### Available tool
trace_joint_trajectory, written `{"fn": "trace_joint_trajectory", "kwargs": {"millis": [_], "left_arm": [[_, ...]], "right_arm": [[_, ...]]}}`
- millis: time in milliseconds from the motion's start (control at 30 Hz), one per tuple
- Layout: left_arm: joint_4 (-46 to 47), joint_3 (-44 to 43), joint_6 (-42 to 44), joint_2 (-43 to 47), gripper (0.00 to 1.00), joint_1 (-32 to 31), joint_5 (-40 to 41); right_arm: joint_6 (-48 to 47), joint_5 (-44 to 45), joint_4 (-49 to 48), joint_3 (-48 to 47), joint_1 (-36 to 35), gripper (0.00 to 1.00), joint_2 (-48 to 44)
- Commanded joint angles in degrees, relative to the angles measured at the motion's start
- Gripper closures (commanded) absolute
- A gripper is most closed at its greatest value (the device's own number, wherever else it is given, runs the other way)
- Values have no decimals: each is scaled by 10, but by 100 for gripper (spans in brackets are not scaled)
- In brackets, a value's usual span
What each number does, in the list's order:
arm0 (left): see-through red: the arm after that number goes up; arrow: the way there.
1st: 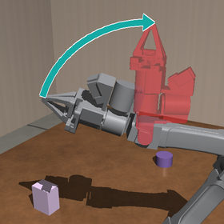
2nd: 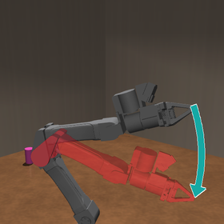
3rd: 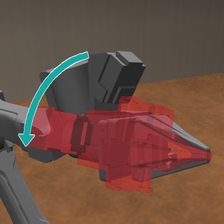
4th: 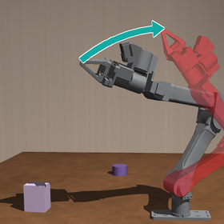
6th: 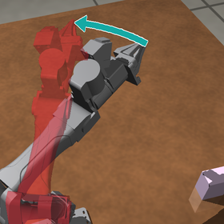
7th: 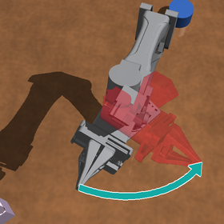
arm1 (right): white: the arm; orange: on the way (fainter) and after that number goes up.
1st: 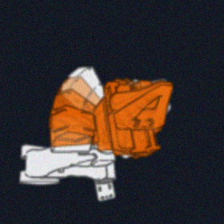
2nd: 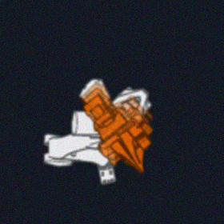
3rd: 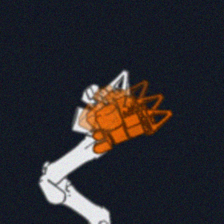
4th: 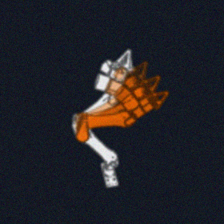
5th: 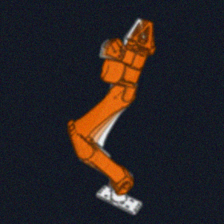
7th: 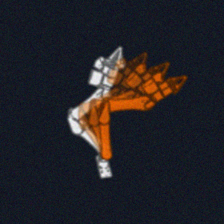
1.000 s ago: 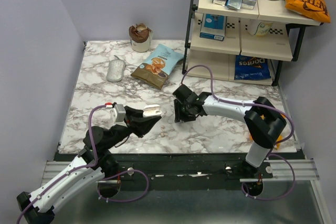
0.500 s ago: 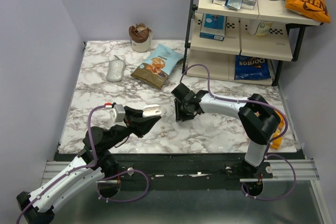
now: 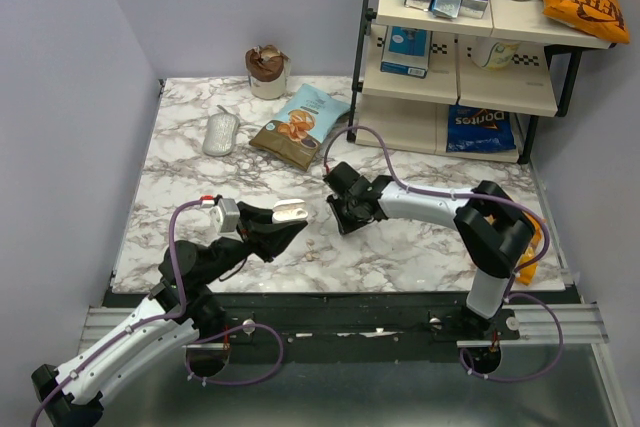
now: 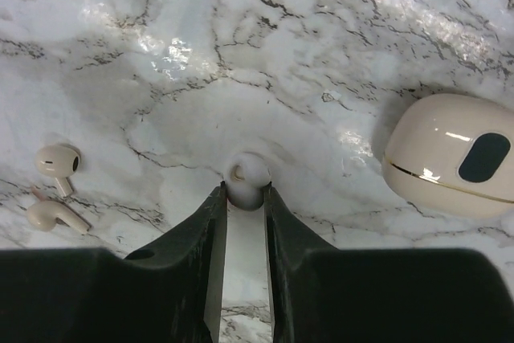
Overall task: Insert the wireless bluetooth earbuds into the charging case
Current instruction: Adjust the earbud at the center of the board.
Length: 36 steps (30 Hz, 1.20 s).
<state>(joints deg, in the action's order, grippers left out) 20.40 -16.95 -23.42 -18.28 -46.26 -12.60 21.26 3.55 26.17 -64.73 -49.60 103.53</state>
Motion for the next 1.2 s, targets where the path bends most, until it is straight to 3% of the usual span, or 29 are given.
{"fn": "trace_joint_trajectory", "kwargs": {"millis": [0,233,400,567,767,933,1167], "left_arm": [[-1,1,5,1,100,-4,7],[2,1,6,-2,100,-5,6],[3,0,3,-5,100,-5,1],[0,-1,5,-3,100,-7,2],[-1,1,4,2,100,-6,6],[-7,3,5,14,100,-8,13],[-6,3,7,8,100,-9,17]], "right_arm": [[-114,14,24,-11,-15,72,12],[-257,-13,29,-25,-29,70,0],[-303,0,3,-1,-33,65,-10],[-277,30,-14,5,-33,52,-32],[-245,35,-26,-3,-33,44,-66],[-186,9,-46,7,-33,43,-109],[-138,-70,-80,60,-33,53,-129]]}}
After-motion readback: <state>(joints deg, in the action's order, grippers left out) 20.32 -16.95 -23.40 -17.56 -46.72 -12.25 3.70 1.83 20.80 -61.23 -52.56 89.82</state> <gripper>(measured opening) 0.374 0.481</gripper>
